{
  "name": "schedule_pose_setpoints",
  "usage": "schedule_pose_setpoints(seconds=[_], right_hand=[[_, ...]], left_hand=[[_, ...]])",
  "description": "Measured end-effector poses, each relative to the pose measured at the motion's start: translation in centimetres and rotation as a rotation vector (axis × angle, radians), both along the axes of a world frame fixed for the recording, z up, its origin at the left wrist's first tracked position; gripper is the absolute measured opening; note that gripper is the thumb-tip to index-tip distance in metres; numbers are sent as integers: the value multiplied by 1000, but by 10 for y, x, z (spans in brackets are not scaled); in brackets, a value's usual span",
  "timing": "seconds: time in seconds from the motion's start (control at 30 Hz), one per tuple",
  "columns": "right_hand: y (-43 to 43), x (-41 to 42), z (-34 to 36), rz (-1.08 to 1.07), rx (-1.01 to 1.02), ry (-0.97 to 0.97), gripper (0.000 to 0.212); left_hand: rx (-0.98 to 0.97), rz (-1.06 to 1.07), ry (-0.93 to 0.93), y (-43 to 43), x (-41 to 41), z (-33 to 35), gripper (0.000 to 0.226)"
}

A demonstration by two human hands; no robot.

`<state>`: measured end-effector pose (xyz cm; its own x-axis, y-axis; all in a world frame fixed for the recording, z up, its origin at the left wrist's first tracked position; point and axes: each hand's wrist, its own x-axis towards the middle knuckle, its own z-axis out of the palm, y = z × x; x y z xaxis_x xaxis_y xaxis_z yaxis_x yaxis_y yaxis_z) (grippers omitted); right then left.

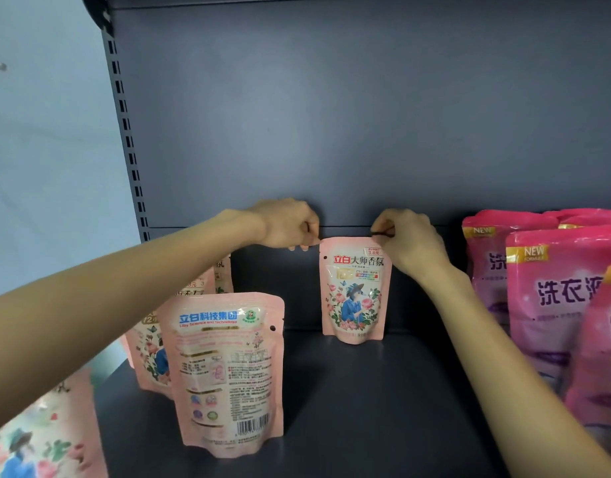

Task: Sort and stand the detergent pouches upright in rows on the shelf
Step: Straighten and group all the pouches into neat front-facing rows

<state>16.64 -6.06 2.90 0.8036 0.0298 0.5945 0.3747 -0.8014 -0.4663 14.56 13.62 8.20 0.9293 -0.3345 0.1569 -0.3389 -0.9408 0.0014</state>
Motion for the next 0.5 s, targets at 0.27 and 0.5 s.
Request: schedule_pose_setpoints(seconds=[0.27,0.5], right_hand=[[21,-21,21,275,36,-16,9],[54,-63,28,662,-1,156,10]], left_hand=[[-145,-121,91,36,-71,18,20],[-128,12,89,93,-98,3,46]])
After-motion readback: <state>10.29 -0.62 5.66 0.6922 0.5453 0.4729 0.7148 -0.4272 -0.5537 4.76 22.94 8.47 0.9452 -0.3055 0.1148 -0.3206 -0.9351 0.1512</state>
